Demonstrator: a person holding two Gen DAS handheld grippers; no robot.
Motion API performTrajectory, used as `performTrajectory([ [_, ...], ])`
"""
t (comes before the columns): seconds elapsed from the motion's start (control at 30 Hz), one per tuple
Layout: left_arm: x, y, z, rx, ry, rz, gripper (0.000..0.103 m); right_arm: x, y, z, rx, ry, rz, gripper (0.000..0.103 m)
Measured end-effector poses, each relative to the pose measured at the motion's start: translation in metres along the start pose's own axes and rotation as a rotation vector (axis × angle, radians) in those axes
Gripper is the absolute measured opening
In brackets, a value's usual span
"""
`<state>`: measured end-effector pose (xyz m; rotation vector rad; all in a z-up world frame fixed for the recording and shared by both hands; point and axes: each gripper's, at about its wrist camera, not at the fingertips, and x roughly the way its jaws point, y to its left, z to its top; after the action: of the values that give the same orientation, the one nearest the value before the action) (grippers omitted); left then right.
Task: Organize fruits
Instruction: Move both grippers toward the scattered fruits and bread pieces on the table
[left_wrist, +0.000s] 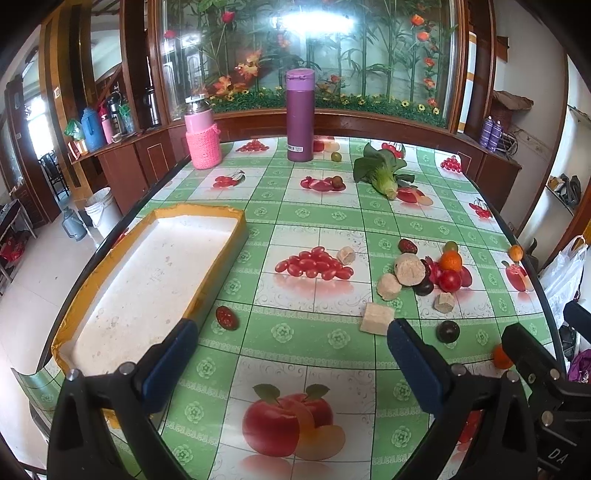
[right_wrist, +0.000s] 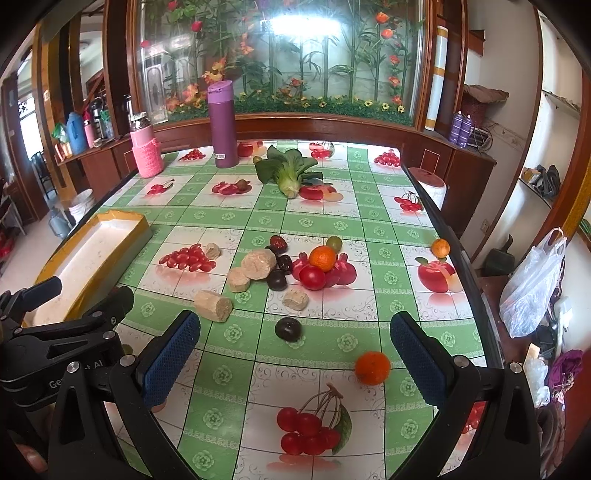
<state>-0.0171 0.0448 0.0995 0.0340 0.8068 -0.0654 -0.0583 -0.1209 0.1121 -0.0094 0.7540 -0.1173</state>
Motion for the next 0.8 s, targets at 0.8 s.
performTrajectory([
  [0.8, 0.01, 0.024, 0.029, -0.016, -0.023, 0.115, 0.103, 0.0, -0.012, 0.027, -0.031, -0.012, -0.088, 0.103],
])
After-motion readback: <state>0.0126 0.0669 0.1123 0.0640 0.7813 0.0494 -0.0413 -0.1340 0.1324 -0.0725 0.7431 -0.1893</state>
